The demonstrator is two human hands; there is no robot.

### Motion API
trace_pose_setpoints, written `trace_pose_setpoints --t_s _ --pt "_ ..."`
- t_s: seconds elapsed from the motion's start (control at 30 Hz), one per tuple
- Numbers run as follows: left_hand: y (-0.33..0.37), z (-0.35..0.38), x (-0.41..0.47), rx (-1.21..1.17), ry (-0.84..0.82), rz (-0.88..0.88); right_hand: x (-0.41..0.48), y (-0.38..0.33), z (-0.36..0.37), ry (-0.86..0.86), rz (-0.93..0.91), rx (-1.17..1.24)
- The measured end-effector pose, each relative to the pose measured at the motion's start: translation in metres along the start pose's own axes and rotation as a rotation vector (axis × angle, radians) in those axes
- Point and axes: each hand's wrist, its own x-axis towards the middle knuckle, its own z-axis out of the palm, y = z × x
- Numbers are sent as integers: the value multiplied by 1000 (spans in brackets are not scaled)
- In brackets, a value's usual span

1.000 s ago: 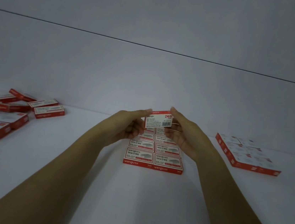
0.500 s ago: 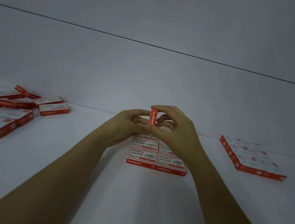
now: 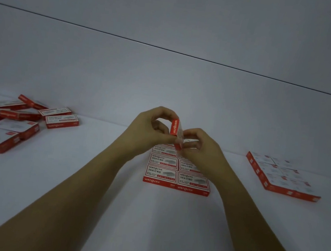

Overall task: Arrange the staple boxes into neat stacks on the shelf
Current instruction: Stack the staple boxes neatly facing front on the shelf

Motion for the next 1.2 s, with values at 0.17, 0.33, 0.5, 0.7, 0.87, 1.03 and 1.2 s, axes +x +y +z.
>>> trace_pose_setpoints --t_s 0.17,0.33,0.5,0.7,0.87,1.03,1.2 --pt "3 5 -5 82 -43 66 1 2 9 5 -10 -33" --pt "0 4 -3 236 40 124 3 1 6 148 -17 28" --pt "-10 5 -1 330 172 158 0 -7 5 334 -194 -68" --pt "-20 4 3 361 262 168 1 -6 11 349 -344 -210" --pt "-22 0 4 339 244 167 5 -4 6 304 -301 -186" --pt "-23 -1 5 319 227 85 5 -3 3 267 -217 -150" --pt "-22 0 5 263 224 34 7 0 4 265 -228 -148"
